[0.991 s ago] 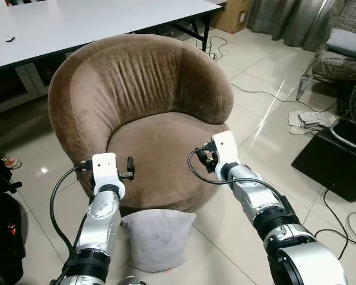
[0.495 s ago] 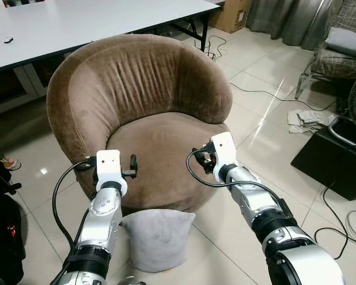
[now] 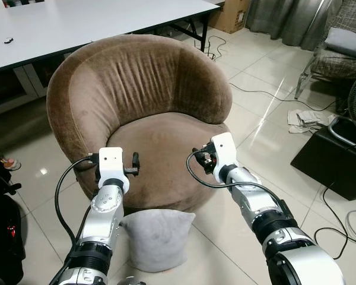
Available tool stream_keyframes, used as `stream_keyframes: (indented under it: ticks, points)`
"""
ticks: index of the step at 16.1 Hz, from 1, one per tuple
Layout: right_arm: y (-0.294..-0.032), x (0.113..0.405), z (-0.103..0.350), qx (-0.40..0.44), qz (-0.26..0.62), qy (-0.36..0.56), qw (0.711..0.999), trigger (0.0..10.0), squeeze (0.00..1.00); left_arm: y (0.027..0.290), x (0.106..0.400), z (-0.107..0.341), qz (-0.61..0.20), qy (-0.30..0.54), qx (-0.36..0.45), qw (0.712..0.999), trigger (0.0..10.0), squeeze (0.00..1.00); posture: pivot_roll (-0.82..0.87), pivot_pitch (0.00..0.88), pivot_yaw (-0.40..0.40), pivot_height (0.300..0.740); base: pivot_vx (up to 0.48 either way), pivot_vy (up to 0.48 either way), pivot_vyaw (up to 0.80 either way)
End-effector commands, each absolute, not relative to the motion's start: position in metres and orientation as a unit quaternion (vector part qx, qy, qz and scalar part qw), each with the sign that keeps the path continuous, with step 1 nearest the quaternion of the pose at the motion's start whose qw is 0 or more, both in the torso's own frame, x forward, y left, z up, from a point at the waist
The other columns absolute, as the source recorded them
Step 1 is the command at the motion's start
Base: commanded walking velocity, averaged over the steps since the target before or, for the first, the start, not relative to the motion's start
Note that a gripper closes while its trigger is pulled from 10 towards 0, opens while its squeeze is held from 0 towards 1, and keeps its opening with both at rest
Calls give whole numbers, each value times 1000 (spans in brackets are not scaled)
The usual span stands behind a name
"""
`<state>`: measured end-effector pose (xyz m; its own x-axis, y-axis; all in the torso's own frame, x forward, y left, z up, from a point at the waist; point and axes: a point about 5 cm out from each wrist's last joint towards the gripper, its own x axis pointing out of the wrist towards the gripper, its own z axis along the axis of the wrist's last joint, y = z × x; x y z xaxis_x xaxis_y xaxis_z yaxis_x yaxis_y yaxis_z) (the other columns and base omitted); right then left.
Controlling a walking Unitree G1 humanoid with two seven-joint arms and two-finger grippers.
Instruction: Move the pillow to the sofa from floor
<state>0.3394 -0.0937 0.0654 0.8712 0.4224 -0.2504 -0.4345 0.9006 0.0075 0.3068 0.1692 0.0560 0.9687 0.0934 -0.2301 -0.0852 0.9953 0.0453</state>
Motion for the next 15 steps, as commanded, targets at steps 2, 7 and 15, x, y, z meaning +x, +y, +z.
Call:
stream_keyframes:
  ticks: [2, 7, 15]
  points:
    - [-96, 335, 60, -27, 222, 131, 966, 10000, 0, 166, 307, 56, 38, 115, 12, 993, 10000, 0, -37, 0, -20, 740, 0, 0, 0]
    - [-97, 334, 60, -30, 225, 126, 966, 10000, 0, 165, 307, 55, 36, 118, 18, 992, 10000, 0, -44, 0, -20, 740, 0, 0, 0]
    - [-96, 332, 57, -33, 228, 130, 964, 10000, 0, 166, 305, 53, 39, 120, 23, 992, 10000, 0, -37, 0, -22, 740, 0, 0, 0]
